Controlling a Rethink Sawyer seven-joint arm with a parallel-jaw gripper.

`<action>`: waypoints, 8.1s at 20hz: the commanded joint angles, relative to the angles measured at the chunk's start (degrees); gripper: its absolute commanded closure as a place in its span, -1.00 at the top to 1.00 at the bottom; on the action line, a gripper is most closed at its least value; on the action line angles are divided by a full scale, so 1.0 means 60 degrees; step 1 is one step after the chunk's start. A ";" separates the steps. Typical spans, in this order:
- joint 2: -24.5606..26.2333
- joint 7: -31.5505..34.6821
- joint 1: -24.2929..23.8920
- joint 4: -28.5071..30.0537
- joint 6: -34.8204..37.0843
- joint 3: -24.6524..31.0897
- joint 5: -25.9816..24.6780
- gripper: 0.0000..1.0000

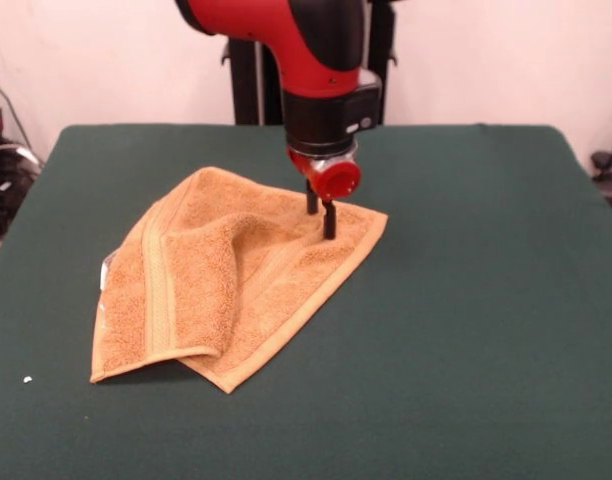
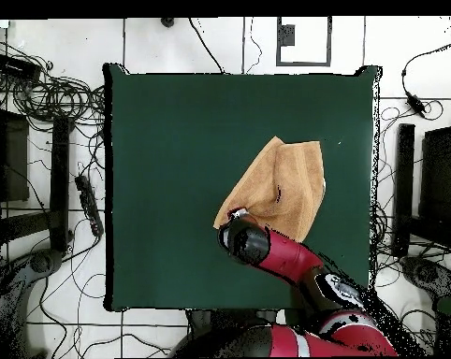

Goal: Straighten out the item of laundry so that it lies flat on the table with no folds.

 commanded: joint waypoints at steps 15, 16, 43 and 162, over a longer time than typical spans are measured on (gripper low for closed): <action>0.2402 0.1873 0.0339 -0.0808 -0.1844 0.1910 0.0687 -1.00; 0.2395 0.1886 0.0254 -0.0768 -0.1860 0.2003 0.0682 -1.00; 0.1298 0.4027 0.0486 0.1181 -0.2341 0.3625 0.2866 -1.00; 0.0637 0.2025 -0.0606 0.1115 -0.0639 0.1535 0.0124 1.00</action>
